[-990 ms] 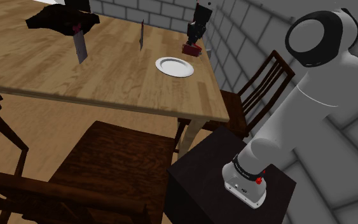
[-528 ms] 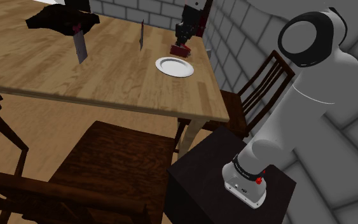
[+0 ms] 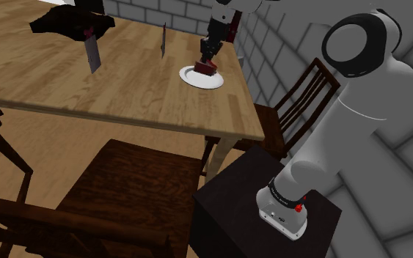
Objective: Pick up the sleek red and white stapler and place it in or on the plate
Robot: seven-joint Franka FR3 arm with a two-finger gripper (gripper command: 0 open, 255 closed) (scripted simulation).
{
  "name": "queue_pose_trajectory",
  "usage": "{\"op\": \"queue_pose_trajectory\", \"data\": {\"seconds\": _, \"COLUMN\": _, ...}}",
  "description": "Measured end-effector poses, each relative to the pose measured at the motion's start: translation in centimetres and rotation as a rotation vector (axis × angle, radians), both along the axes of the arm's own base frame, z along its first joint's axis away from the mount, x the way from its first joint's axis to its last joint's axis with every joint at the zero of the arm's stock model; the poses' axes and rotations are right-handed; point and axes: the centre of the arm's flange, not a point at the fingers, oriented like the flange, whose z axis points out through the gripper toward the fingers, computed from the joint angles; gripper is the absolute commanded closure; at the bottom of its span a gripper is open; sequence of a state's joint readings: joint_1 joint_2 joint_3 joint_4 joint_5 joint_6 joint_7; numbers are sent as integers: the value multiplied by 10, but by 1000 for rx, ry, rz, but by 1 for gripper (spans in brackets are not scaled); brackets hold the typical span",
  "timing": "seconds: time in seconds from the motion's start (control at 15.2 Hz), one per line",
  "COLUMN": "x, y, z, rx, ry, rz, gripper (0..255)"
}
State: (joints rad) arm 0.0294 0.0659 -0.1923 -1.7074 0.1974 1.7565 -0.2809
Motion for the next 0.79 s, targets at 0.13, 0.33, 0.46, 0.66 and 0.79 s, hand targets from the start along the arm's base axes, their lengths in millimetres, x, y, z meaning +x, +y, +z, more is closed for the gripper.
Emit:
{"op": "queue_pose_trajectory", "data": {"seconds": 0.13, "x": -1, "y": 1, "z": -11, "rx": 0, "ry": 0, "rz": 0, "gripper": 255}}
{"op": "queue_pose_trajectory", "data": {"seconds": 0.33, "x": 0, "y": 0, "z": -24, "rx": 0, "ry": 0, "rz": 0, "gripper": 255}}
{"op": "queue_pose_trajectory", "data": {"seconds": 0.46, "x": 0, "y": 0, "z": -25, "rx": 0, "ry": 0, "rz": 0, "gripper": 255}}
{"op": "queue_pose_trajectory", "data": {"seconds": 0.66, "x": 0, "y": 0, "z": -25, "rx": 0, "ry": 0, "rz": 0, "gripper": 255}}
{"op": "queue_pose_trajectory", "data": {"seconds": 0.79, "x": 0, "y": 0, "z": -25, "rx": 0, "ry": -1, "rz": 0, "gripper": 0}}
